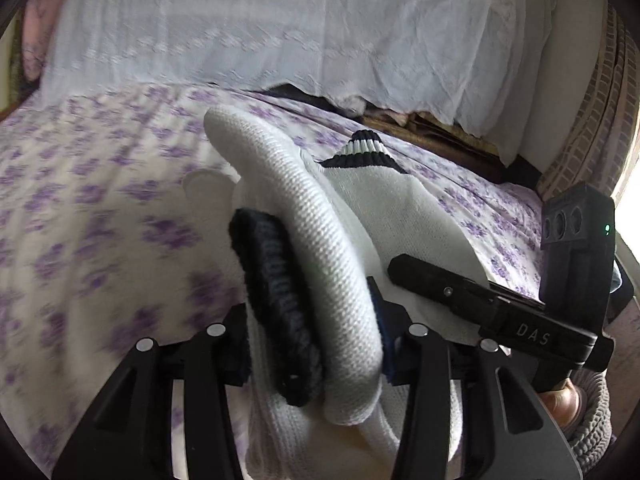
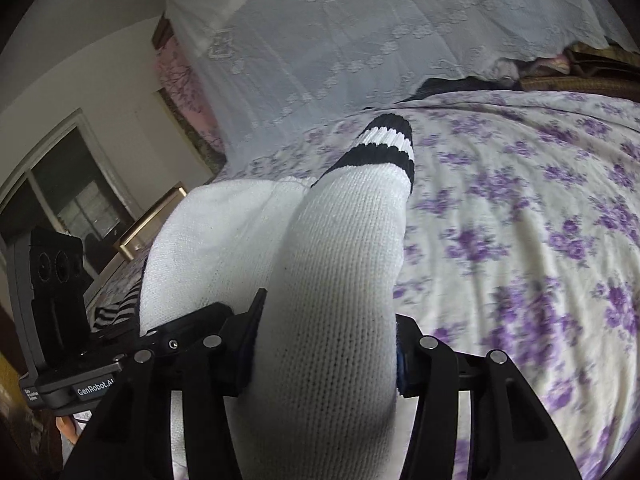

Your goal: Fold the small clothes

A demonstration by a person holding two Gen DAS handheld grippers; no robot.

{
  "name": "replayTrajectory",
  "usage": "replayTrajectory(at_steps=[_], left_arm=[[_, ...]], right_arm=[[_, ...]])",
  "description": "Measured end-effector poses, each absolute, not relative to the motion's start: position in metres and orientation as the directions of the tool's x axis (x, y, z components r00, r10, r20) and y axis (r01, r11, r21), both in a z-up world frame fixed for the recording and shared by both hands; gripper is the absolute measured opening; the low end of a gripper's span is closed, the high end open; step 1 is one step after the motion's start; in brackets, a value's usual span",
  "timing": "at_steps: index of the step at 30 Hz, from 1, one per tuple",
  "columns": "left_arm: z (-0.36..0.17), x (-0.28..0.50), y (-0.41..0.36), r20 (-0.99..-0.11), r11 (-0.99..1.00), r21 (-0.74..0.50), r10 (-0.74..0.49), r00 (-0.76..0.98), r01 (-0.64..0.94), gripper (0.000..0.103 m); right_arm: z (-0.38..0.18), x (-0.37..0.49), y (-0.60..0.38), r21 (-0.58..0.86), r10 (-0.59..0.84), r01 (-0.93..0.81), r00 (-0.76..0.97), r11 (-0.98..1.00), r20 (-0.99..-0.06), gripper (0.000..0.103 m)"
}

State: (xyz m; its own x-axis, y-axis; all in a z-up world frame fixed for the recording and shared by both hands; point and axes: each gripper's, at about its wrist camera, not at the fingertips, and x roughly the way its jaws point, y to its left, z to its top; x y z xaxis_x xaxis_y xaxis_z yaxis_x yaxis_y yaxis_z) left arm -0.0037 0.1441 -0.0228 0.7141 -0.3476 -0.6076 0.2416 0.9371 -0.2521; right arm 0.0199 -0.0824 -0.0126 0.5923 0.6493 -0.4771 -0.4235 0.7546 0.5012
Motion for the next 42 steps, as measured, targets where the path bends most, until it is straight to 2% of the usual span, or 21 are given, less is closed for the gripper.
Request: replayTrajectory(at_steps=[8, 20, 27, 34, 40, 42], left_arm=[[-0.001, -0.054, 0.211, -0.61, 0.969, -0.223, -0.225, 0.76, 0.108, 0.044], [0.049, -0.122, 0.344, -0.548, 0.974, -0.188, 0.005, 0.836, -0.13, 0.044], [0.064, -0.156, 0.425, -0.524, 0.944, -0.214, 0.106, 0.845, -0.251, 0.044], [0.052, -0.172, 0.495, -0.526, 0.9, -0.28, 0.149, 0.837, -0.335, 0.045], [0.016, -0.159, 0.531, -0.59, 0.859, -0.331, 0.135, 0.796, -0.391, 0.045], [0.004, -0.149, 0.535, -0.616, 0.853, -0.318, 0.145, 0.774, -0.413, 0.046]], right_arm=[[0.01, -0.004, -0.008, 0.507, 0.73, -0.525, 0.496, 0.684, -0.47, 0.053], [0.064, -0.033, 0.148, 0.516, 0.839, -0.67, 0.341, 0.534, -0.425, 0.053], [0.085, -0.042, 0.241, 0.516, 0.88, -0.739, 0.223, 0.433, -0.42, 0.053], [0.085, -0.047, 0.314, 0.523, 0.892, -0.771, 0.126, 0.364, -0.434, 0.053], [0.057, -0.035, 0.348, 0.545, 0.874, -0.753, 0.08, 0.368, -0.48, 0.053], [0.039, -0.027, 0.352, 0.57, 0.869, -0.73, 0.065, 0.377, -0.491, 0.055]])
